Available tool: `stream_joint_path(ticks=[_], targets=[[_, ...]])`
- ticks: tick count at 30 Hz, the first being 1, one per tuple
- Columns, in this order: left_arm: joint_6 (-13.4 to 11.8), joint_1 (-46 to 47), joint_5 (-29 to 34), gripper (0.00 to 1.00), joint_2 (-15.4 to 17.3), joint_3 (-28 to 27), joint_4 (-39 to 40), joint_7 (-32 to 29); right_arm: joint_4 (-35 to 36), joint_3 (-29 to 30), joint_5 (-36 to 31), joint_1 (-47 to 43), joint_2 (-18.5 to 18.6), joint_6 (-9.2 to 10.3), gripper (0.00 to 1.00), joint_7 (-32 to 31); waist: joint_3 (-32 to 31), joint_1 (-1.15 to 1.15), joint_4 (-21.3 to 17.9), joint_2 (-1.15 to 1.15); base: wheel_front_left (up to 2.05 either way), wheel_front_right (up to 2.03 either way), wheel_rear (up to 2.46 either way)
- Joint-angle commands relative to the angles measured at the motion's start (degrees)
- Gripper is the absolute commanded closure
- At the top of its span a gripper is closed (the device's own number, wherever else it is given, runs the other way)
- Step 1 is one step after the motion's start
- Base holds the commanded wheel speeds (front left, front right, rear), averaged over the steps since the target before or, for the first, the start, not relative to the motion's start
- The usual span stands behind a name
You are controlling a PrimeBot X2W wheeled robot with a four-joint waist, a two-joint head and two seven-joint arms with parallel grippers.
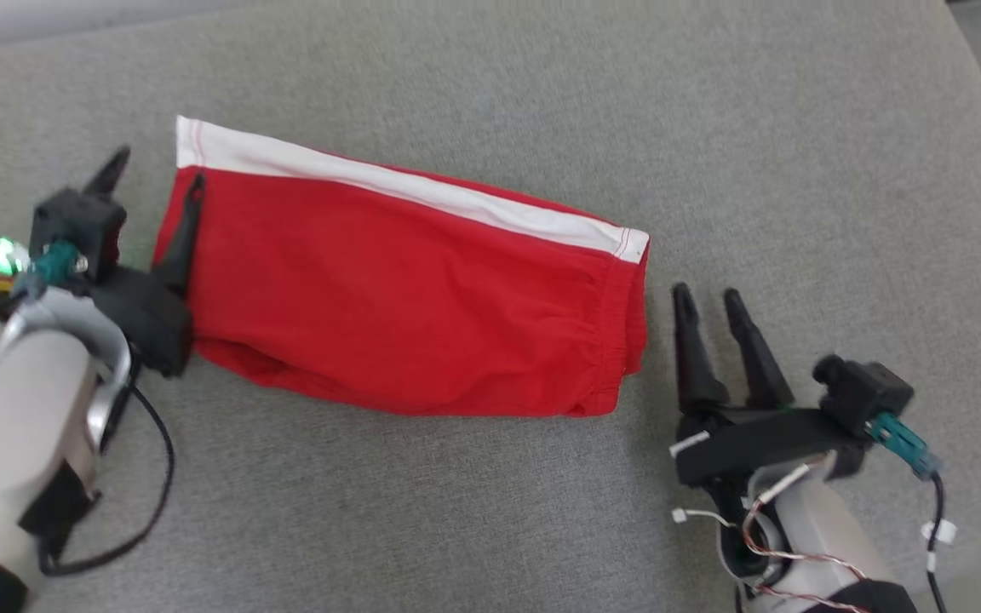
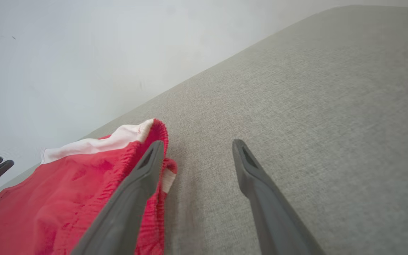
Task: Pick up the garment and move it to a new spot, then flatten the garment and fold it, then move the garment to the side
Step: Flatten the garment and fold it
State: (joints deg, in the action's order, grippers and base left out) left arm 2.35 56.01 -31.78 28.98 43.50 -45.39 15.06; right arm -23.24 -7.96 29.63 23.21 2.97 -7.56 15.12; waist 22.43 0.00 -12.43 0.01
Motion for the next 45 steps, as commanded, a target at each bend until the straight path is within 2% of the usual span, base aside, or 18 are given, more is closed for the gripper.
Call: stream_joint_path(ticks=[1,7,12,21,22,23,24,25,30,37,45], targets=[[-0.21,-2.45,-0.56,0.00,-0.56,-1.35,0.30,0.17,0.19,1.03,-0.73,-1.23,-0.09,0.14,0.00,0.02,-2.04,0.00,1.39,-0.01,0.00,0.00,0.00],[-0.82,-10.60,-2.22,0.00,-4.54,-8.14,1.25,0.17,0.47,6.28,-3.33,-5.62,-0.11,0.14,0.00,0.01,-5.16,0.00,2.59,-0.01,0.00,0.00,0.00],[-0.52,-14.87,-2.20,0.00,-8.06,-10.74,-1.07,0.17,0.35,9.44,-4.83,-8.34,-0.11,0.14,0.00,0.01,-6.63,0.00,2.87,-0.01,0.00,0.00,0.00],[0.79,-15.42,-3.21,0.00,-11.44,-10.87,-10.60,-0.02,0.10,9.48,-5.42,-8.98,-0.11,0.14,0.00,0.02,-7.43,0.00,1.86,-0.01,0.00,0.00,0.00],[1.20,-15.18,-3.29,0.05,-11.78,-10.69,-11.54,-0.13,0.07,9.39,-5.43,-8.99,-0.11,0.14,0.00,0.01,-7.52,0.00,1.79,-0.01,0.00,0.00,0.00],[1.39,-15.00,-3.49,0.32,-12.13,-10.63,-12.50,-0.19,0.02,9.26,-5.37,-9.02,-0.11,0.14,0.00,0.01,-7.68,0.00,1.71,-0.01,0.00,0.00,0.00],[1.74,-14.93,-3.50,0.75,-12.34,-10.53,-13.32,-0.17,-0.07,9.16,-5.30,-9.15,-0.12,0.14,0.00,0.01,-7.87,0.00,1.67,-0.01,0.00,0.00,0.00],[1.80,-14.95,-3.54,1.00,-12.53,-10.49,-14.03,-0.16,-0.17,9.07,-5.26,-9.27,-0.12,0.14,0.00,0.01,-8.11,0.00,1.61,-0.01,0.00,0.00,0.00],[2.14,-15.95,-3.93,1.00,-13.16,-11.09,-15.86,0.02,-0.59,9.15,-4.89,-10.01,-0.11,0.14,0.00,0.01,-10.17,0.00,1.62,-0.01,0.00,0.00,0.00],[-1.33,-22.01,-1.05,1.00,-12.92,-16.04,-7.51,0.14,-1.39,9.61,-5.17,-12.99,-0.11,0.14,0.00,0.01,-15.05,0.00,3.38,-0.01,0.00,0.00,0.00],[-3.24,-32.29,1.67,1.00,-14.71,-21.88,0.39,0.15,-2.55,9.17,-5.51,-16.55,-0.10,0.14,0.00,0.01,-20.05,0.00,5.78,-0.01,0.00,0.00,0.00]])
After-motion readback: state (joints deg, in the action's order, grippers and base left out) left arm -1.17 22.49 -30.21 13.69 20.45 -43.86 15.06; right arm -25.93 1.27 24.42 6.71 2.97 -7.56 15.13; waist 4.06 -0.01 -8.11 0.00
